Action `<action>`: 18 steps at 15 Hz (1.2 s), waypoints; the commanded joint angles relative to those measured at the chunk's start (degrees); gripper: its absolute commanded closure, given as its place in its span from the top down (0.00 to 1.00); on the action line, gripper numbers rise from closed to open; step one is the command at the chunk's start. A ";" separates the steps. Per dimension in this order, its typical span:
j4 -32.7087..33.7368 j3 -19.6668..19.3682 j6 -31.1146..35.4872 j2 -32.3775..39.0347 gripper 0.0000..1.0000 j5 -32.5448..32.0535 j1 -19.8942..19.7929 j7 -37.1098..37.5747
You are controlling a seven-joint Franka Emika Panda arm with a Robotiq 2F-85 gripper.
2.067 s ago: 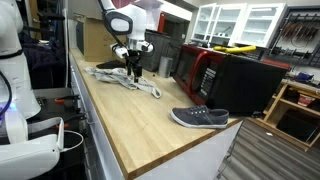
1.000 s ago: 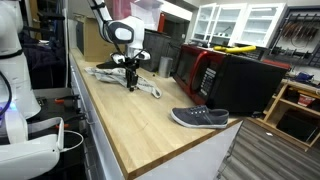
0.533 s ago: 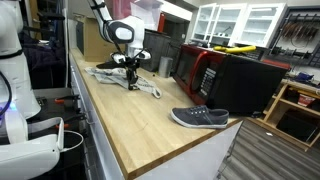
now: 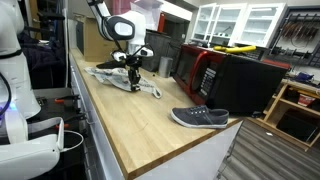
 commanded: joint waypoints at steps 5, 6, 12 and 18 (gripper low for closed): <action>-2.90 -5.84 -6.46 -9.00 0.01 -7.70 -10.15 2.78; -2.83 -6.39 -7.43 -9.42 0.01 -8.34 -11.42 2.80; -2.82 -8.04 -11.49 -11.12 0.01 -8.94 -15.81 3.41; -2.93 -8.26 -11.99 -12.37 0.37 -6.71 -16.80 7.02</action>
